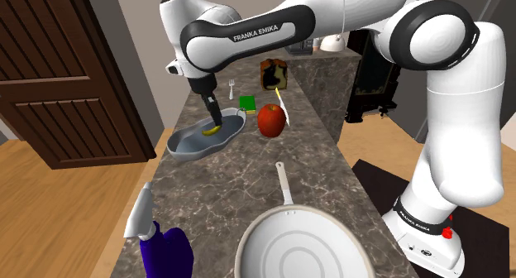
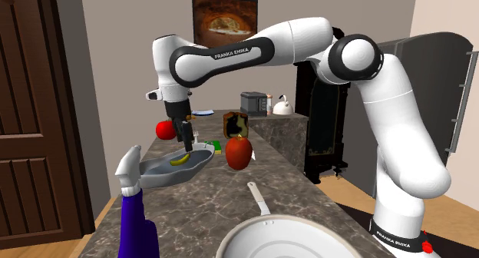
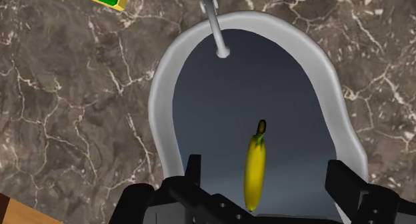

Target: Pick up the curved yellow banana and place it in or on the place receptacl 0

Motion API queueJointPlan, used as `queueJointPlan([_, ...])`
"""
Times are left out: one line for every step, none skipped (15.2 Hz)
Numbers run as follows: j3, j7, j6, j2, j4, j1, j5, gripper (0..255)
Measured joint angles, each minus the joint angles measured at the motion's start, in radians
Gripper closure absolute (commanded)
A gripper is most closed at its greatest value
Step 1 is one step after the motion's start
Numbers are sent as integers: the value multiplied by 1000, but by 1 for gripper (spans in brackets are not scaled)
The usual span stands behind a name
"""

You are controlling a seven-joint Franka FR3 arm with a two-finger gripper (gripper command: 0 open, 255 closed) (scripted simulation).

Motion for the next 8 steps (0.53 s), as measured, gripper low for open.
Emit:
queueJointPlan([0, 0, 0, 0, 0, 0, 0, 0])
queueJointPlan([1, -1, -15, 0, 14, 2, 0, 0])
queueJointPlan([2, -1, -36, 1, 37, 7, 1, 0])
queueJointPlan([4, -4, -69, 3, 73, 12, 1, 0])
queueJointPlan([5, -5, -98, 13, 111, 18, -1, 0])
queueJointPlan([5, -6, -117, 16, 133, 21, -2, 0])
queueJointPlan([5, -7, -127, 19, 146, 23, -2, 0])
queueJointPlan([5, -8, -132, 21, 153, 24, -3, 0])
